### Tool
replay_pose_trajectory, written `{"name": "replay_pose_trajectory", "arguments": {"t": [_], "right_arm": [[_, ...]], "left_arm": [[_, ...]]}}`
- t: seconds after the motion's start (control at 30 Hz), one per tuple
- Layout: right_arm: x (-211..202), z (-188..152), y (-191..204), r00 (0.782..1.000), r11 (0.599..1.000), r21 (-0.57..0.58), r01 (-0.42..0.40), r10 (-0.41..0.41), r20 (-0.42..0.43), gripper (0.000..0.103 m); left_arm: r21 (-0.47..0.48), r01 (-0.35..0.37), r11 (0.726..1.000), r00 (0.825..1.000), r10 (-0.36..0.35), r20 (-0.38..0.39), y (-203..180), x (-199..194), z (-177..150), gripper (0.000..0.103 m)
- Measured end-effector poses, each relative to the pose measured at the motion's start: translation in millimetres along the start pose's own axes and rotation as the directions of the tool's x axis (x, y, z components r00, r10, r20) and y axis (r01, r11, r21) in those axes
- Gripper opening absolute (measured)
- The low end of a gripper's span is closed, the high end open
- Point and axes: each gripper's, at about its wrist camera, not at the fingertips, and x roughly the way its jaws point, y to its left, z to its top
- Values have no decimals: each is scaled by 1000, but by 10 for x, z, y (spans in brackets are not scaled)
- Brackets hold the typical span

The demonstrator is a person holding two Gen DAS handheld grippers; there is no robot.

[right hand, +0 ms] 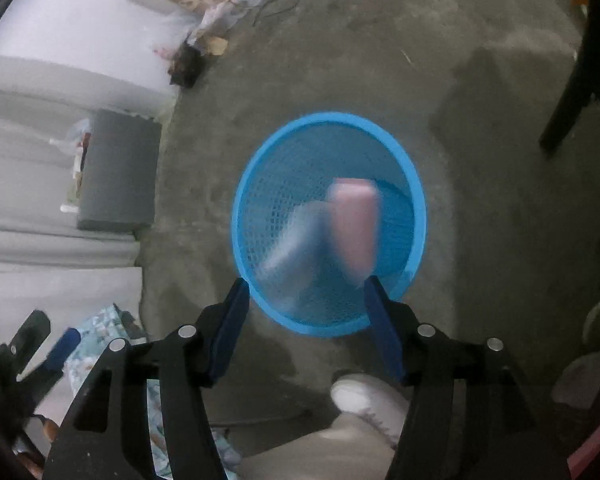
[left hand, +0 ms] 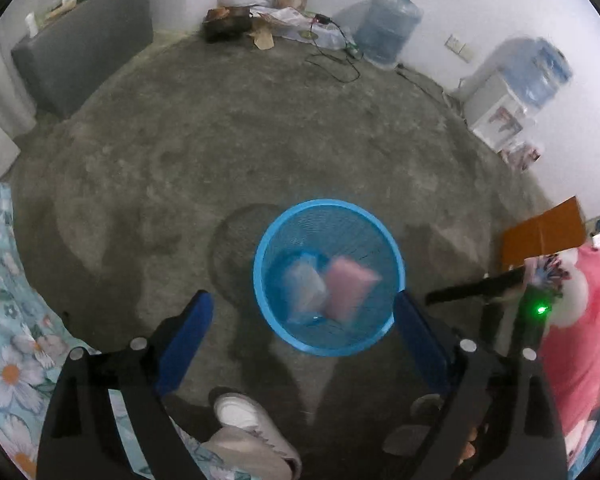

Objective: Collect trash
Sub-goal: 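Carry both items to the blue wastebasket and open both tools to drop them, then grasp the white paper cup with the right tool while the left tool grasps a yellow wrapper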

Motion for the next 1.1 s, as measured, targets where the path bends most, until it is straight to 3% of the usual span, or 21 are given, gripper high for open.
{"name": "replay_pose_trajectory", "arguments": {"t": [0.27, 0.4, 0.53, 0.67, 0.77, 0.83, 0.97, 1.1], "right_arm": [[-177, -131, 281, 998, 993, -112, 30, -24, 56, 59], [-385, -242, 612, 991, 970, -231, 69, -41, 125, 68], [-661, -547, 1040, 976, 911, -395, 116, -30, 215, 82], [-907, -915, 1448, 946, 817, -541, 201, -18, 324, 95], [-1050, -1184, 1680, 921, 746, -618, 249, 14, 388, 95], [-1080, -1322, 1823, 910, 707, -650, 280, 21, 415, 95], [-1153, -1572, 2060, 870, 636, -675, 373, 15, 493, 95], [-1226, -1849, 2285, 855, 549, -738, 394, 77, 513, 95]], "left_arm": [[91, -18, 996, 988, 4, 151, 118, -816, -200, 89], [129, -26, 991, 971, -5, 240, 104, -1368, -494, 90], [137, -18, 990, 958, -22, 287, 162, -1818, -890, 94], [79, -4, 997, 946, -21, 323, 341, -2232, -1329, 97], [19, -24, 1000, 933, 15, 361, 598, -2546, -1635, 97], [-28, -76, 997, 916, 81, 392, 775, -2732, -1774, 97], [-156, -126, 980, 866, 185, 464, 1281, -3166, -2151, 97], [-329, -143, 933, 808, 302, 506, 1843, -3607, -2688, 97]]}}
